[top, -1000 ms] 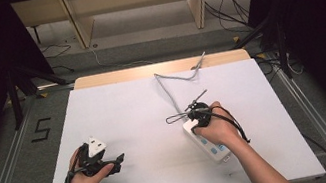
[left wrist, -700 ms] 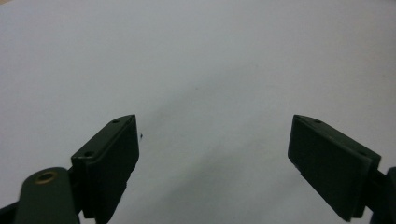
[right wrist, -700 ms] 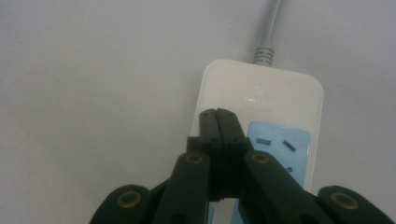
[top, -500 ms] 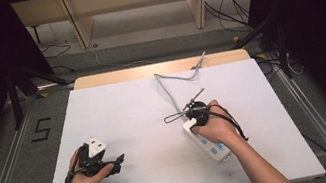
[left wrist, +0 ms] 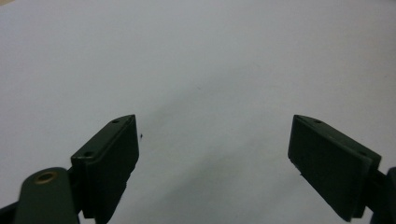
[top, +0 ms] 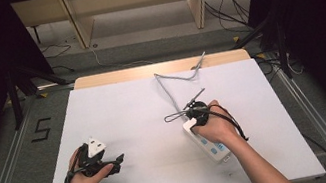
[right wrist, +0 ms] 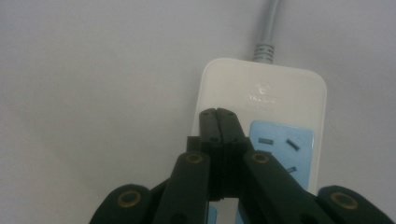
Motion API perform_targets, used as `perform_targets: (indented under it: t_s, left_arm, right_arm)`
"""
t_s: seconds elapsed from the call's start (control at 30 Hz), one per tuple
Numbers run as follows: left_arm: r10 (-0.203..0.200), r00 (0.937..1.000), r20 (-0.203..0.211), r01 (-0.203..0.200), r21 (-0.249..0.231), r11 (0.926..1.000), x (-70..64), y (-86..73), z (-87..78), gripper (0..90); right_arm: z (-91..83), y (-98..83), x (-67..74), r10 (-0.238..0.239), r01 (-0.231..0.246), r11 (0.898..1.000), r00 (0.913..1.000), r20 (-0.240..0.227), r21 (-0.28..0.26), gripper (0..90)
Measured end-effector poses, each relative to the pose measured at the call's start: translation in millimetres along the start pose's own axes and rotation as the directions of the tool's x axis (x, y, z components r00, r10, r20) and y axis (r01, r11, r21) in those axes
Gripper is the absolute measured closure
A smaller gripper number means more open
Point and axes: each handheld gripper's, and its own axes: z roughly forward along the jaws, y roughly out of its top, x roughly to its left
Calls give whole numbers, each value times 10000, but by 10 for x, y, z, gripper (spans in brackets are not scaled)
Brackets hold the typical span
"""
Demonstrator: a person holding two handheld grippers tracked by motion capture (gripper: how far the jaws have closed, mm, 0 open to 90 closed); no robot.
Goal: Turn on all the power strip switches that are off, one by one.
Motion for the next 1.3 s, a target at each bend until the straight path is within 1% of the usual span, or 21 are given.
perform_targets:
  t_s: [0.1,0.2,0.23,0.33,0.4,0.5,0.57,0.67,0.8,0.93,1.03,1.07,1.1,1.13,1.27,1.3]
  left_arm:
    - [43,10000,8,-43,27,10000,3,1,2,162]
    - [37,10000,-2,-37,36,10000,2,6,4,162]
    - [30,10000,-4,-30,-12,10000,-2,4,1,162]
    - [46,10000,13,-46,38,10000,-3,0,1,161]
    - [55,10000,16,-55,73,10000,-1,1,2,161]
    - [21,10000,-11,-21,-31,10000,-5,5,1,161]
    - [67,10000,16,-67,42,10000,-5,4,-1,161]
    - [108,9999,21,-108,52,9999,-5,1,4,161]
    - [87,9999,65,-87,84,9999,-10,0,16,161]
    - [33,10000,85,-34,59,10000,-13,-1,24,161]
    - [57,9999,135,-59,155,9999,-10,-4,30,161]
    - [1,9999,114,-2,120,9999,-16,-4,29,161]
    - [30,9999,116,-32,134,9999,-15,-5,25,161]
    - [34,9999,112,-36,118,9999,-15,-7,24,161]
    - [1,9999,123,-3,162,9999,-14,-10,29,161]
    - [11,9999,123,-13,163,9999,-15,-10,29,161]
  right_arm:
    - [-5,-12,0,107,-107,9999,9999,15,20,900]
    - [1,0,38,-85,82,9999,9996,285,90,900]
    - [1,1,39,-114,111,9999,9995,282,98,900]
    - [2,-8,13,13,-13,10000,9999,115,58,900]
    - [7,-5,17,-9,7,10000,9998,191,74,900]
    - [9,9,32,10,-15,9997,9997,226,236,900]
    - [9,7,38,10,-16,9997,9997,254,237,900]
    - [12,-4,29,-115,112,9999,9996,245,130,900]
    - [8,-18,21,-127,127,9999,9997,189,22,900]
    - [4,-48,0,38,-38,9998,10000,15,-182,900]
    - [3,-52,0,55,-55,9997,10000,15,-220,900]
    - [2,-51,1,52,-52,9997,10000,22,-219,900]
    - [-9,-49,4,83,-81,9996,9999,56,-282,900]
    - [-11,-48,7,23,-21,9998,9999,107,-177,900]
    - [-21,-61,-2,77,-77,9995,10000,-3,-315,900]
    - [-29,-63,-1,102,-101,9993,9999,28,-365,900]
